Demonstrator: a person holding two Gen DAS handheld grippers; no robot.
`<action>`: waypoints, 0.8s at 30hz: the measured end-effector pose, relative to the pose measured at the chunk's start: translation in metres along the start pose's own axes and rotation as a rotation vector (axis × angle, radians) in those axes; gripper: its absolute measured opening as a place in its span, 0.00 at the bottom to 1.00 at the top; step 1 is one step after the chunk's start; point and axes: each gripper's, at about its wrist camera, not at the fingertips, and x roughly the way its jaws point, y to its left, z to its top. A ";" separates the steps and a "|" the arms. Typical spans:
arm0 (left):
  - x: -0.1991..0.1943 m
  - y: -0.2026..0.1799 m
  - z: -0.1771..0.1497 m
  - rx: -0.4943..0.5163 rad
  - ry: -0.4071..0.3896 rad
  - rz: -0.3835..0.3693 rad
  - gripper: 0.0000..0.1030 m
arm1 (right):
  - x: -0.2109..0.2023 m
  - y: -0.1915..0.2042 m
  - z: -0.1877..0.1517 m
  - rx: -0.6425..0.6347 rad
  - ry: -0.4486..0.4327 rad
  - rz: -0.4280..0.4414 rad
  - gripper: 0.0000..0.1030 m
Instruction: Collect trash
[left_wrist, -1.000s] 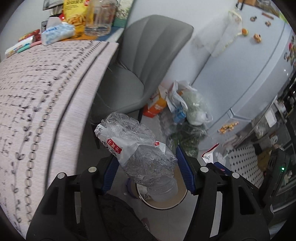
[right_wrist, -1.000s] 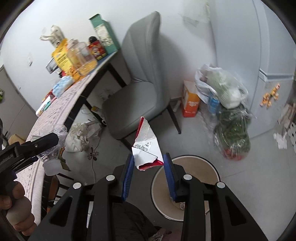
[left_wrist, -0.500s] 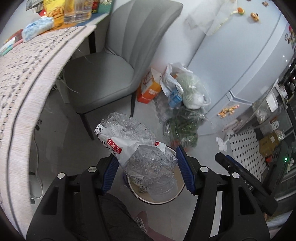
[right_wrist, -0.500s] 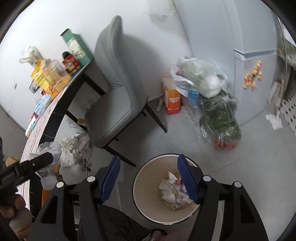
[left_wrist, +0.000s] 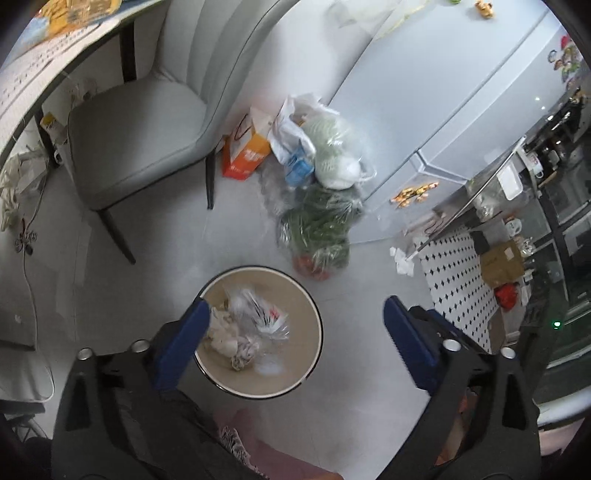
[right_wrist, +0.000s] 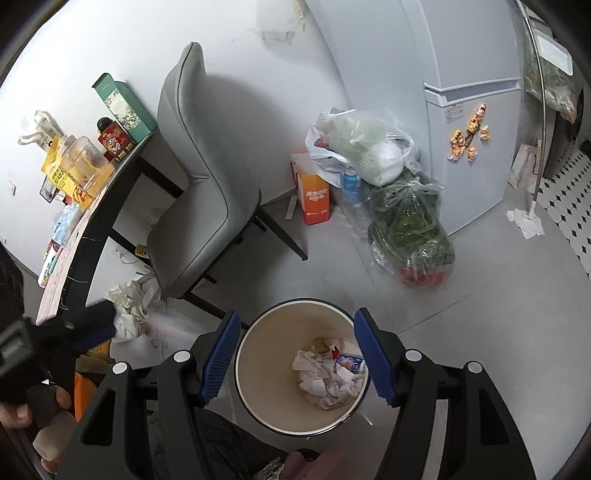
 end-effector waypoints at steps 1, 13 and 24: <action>-0.003 0.002 0.000 0.000 -0.005 -0.001 0.94 | 0.000 -0.001 0.000 0.008 0.004 0.003 0.62; -0.060 0.046 -0.005 -0.075 -0.098 0.065 0.94 | -0.007 0.044 -0.005 -0.043 0.013 0.033 0.86; -0.134 0.076 -0.016 -0.119 -0.239 0.087 0.94 | -0.040 0.115 -0.012 -0.152 0.005 0.042 0.92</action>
